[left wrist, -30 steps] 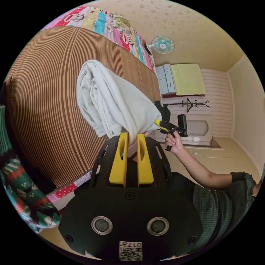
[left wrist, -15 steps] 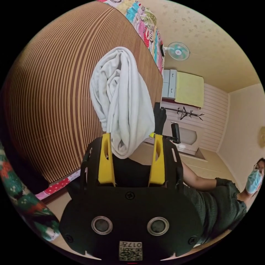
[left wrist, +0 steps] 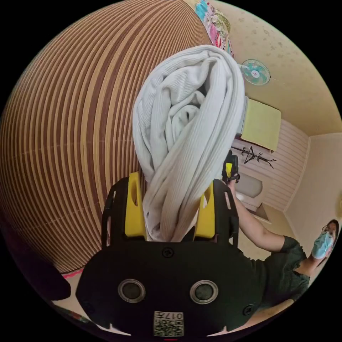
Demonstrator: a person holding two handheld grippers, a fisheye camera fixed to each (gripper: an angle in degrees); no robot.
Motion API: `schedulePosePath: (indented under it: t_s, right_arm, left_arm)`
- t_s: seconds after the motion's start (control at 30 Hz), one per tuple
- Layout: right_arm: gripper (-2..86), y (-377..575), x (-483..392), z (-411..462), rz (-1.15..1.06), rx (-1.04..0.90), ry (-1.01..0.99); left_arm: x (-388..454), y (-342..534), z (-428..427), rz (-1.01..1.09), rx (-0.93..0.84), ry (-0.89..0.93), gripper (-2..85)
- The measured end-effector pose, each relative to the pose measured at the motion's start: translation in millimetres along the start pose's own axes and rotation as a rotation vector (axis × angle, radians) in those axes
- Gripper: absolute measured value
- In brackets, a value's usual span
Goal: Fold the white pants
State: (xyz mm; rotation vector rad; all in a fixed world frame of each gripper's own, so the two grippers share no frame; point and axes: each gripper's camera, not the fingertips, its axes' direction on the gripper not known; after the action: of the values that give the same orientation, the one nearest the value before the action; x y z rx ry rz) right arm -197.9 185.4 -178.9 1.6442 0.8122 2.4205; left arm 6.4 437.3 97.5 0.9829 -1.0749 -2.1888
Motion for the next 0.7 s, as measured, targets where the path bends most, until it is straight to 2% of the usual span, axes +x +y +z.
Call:
schedulePosePath:
  t_s: [0.13,0.3,0.43,0.6,0.7]
  right_arm:
    - [22.8,-23,18,25,0.024,-0.077,0.002]
    - [13.7,4,17,4,-0.041,-0.095,-0.068]
    - [10.3,49,38,-56,-0.04,-0.083,-0.29]
    - [8.4,111,57,-157,-0.077,-0.051,-0.318]
    - [8.3,147,58,-238,-0.149,0.037,-0.407]
  left_arm:
    - [-52,-7,22,-0.139,-0.011,0.248,21.2]
    - [-60,16,8,-0.125,0.111,0.23,17.4]
    - [-52,50,49,-0.138,0.024,0.391,14.3]
    - [-2,68,132,-0.096,-0.076,0.409,13.3]
    - [55,55,192,-0.019,-0.153,0.478,12.5]
